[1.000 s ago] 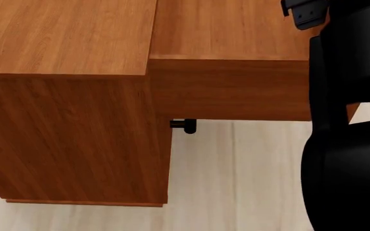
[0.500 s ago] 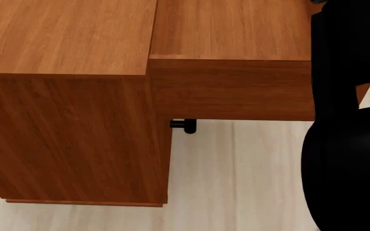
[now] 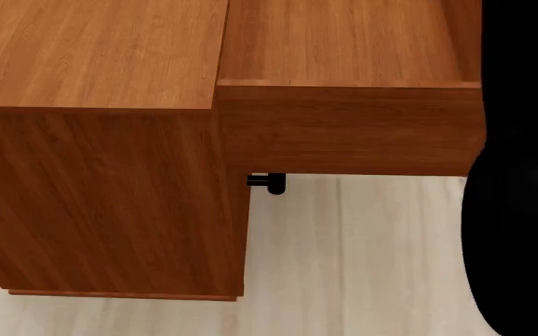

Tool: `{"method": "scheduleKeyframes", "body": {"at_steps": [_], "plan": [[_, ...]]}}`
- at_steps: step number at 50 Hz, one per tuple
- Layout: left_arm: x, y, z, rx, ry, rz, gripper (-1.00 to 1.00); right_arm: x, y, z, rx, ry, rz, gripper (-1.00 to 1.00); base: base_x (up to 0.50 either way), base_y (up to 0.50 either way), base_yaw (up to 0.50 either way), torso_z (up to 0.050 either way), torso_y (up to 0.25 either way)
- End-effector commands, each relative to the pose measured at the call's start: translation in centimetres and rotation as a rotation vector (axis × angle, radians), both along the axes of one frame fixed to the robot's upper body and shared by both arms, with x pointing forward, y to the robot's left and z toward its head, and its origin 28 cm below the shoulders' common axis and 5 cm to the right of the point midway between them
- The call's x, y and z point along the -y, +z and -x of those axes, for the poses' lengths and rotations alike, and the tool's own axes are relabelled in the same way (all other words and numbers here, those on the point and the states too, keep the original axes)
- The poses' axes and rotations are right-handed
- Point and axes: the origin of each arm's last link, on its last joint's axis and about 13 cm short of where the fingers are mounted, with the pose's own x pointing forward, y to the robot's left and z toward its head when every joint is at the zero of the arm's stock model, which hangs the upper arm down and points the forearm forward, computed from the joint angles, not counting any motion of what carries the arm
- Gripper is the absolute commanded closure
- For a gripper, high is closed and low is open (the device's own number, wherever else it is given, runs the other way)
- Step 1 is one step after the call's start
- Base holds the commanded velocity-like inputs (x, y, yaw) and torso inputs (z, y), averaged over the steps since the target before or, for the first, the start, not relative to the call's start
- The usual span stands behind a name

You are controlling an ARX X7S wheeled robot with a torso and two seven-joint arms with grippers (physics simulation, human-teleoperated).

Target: Close the bottom drawer of the cabinet and open the top drawer.

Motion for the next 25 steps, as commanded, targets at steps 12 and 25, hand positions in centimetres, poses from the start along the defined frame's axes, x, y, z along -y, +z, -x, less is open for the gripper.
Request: {"method": "scheduleKeyframes", "body": {"at_steps": [12, 25], "plan": [[0.7, 0.7, 0.3, 0.01, -0.019, -0.021, -1.0, 1.8, 3.3, 2.6, 0.106, -0.005, -0.052, -1.0, 0.0, 0.0, 0.0, 0.0, 0.0], [0.7, 1.1, 0.5, 0.02, -0.021, -0.021, -1.0, 3.2, 5.2, 4.9, 0.152, -0.043, -0.066, -1.0, 0.0, 0.0, 0.0, 0.0, 0.0]]}}
